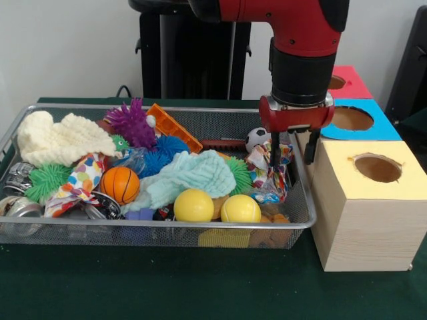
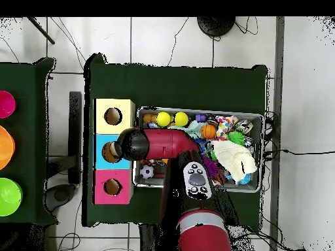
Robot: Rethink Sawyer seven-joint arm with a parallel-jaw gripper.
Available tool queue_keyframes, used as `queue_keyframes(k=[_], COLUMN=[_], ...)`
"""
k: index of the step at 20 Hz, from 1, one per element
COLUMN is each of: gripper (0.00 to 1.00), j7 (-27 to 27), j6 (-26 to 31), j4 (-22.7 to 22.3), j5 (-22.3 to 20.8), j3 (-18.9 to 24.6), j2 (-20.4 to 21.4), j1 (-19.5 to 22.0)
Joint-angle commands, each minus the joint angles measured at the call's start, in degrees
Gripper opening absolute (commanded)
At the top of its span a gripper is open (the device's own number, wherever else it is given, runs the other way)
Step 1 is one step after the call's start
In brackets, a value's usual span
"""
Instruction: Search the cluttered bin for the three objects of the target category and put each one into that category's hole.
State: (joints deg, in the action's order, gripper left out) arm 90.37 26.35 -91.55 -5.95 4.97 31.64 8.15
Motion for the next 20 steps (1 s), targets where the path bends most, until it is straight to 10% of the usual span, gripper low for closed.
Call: queue_keyframes(k=[1,20], gripper=[1.0,1.0], j7=[0.77,-2.58], j6=[2.19,-1.05], j4=[5.65,7.91], j5=[-1.54,-4.69], j3=[5.33,7.31], j2=[-4.61,-8.92], j1=[0.98,4.32])
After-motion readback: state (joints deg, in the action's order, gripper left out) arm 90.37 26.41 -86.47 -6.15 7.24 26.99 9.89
